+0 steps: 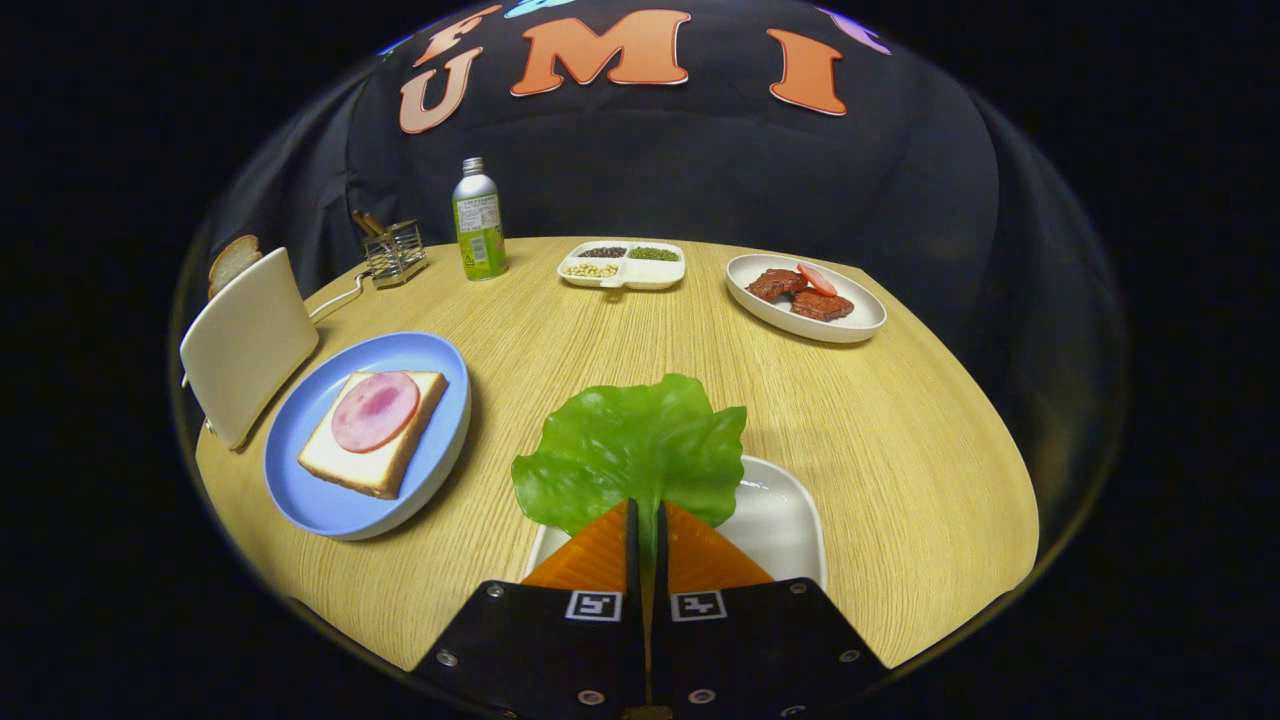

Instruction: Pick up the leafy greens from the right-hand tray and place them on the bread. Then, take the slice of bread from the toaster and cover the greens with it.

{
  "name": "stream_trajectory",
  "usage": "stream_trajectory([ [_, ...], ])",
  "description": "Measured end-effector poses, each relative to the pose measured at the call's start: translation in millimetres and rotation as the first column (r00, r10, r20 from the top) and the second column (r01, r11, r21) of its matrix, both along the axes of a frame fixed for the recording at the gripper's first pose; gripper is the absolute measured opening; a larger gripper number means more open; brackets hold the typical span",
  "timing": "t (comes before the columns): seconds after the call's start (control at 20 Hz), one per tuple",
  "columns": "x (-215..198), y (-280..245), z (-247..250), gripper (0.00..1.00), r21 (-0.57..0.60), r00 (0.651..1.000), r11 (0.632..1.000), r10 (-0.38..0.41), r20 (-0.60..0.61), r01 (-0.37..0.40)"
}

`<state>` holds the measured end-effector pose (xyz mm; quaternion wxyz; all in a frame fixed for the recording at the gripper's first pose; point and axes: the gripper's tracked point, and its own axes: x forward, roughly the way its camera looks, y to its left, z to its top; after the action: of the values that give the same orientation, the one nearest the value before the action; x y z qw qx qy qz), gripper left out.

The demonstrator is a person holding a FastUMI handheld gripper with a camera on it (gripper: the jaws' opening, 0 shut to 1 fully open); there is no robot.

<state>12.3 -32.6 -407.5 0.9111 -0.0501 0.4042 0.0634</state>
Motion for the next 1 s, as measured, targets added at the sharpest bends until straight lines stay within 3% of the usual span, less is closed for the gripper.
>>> stream_trajectory([
  [0.6, -1, 2, 60, 0.01, -0.01, 0.997, 0.999, -0.034, 0.07, 0.035],
  [1.0, -6, 42, 96, 0.01, -0.015, 0.993, 1.0, 0.016, 0.114, -0.015],
])
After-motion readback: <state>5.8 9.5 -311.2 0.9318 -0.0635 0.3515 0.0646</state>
